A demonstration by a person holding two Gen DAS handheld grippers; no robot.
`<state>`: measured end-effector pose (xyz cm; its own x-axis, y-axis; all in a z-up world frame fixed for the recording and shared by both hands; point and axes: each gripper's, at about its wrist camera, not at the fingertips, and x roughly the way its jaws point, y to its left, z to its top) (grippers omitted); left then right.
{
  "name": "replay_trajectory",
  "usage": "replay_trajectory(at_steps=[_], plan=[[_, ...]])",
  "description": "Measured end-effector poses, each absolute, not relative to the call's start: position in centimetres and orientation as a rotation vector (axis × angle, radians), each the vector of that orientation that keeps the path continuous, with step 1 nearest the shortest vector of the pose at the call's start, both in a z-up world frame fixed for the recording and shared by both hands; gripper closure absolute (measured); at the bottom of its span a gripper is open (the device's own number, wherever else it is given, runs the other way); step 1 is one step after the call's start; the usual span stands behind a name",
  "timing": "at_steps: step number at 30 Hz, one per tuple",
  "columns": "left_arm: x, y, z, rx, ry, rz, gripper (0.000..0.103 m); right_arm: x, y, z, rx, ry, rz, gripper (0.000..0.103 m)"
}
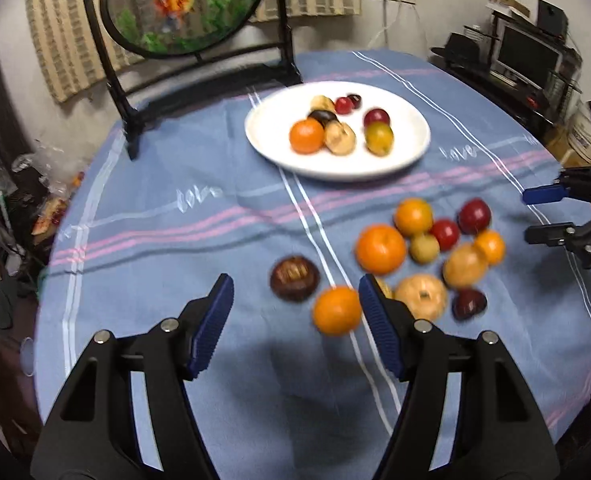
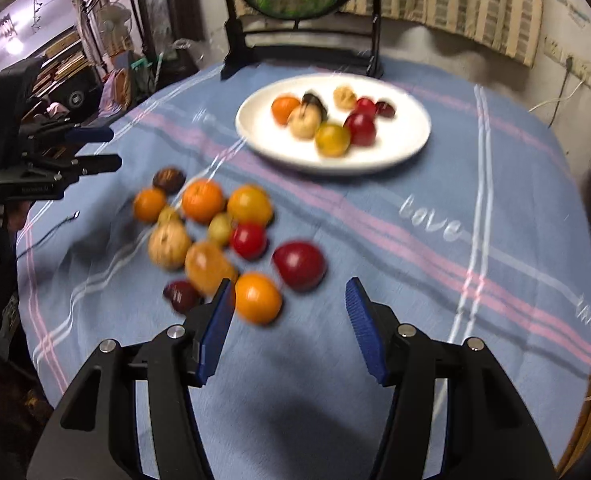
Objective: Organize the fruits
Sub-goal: 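Move both tools back to the fruit cluster, then grasp a large orange with the left tool while the right grasps a small orange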
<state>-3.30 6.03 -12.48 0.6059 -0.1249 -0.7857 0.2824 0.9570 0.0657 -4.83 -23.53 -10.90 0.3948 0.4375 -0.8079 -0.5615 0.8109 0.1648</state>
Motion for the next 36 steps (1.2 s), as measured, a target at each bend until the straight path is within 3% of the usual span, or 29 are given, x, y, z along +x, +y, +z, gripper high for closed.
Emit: replay_trajectory(at_steps=[8,13,16,17,24,32,34,36], plan=[[-4.1,7.2,-14.1,0.102,0.896,-0.333,0.035,-4.0,-21.7,-13.5,-0.107,1.008,0.693,0.045],[-4.5,7.6,-14.5,0.126,0.894,-0.41,0.029,-3.9,-20.5,-13.8,-0.188,0.996,0.73,0.045],[-4.5,7.7,-14.9,0.145,0.894,-0.441,0.029,-4.1,-20.2,-13.9,-0.249,0.983,0.74,0.057],[-4.3,7.5,-15.3,0.154,0.895,-0.453,0.029,-4.1,-20.0,-14.1,-0.276,0.972,0.75,0.068],[-5.2,6.3,-16.8,0.211,0.845,-0.462,0.029,-5.5,-20.0,-13.9,-0.326,0.895,0.71,0.068],[-3.9,4.5,-20.1,0.295,0.865,-0.42,0.029,-8.1,-22.8,-13.3,-0.186,0.882,0.606,0.068],[-3.5,4.7,-19.9,0.294,0.841,-0.399,0.03,-8.6,-23.1,-13.2,-0.17,0.885,0.595,0.068],[-2.9,5.0,-19.7,0.276,0.826,-0.398,0.04,-9.1,-23.1,-13.3,-0.163,0.896,0.586,0.068]])
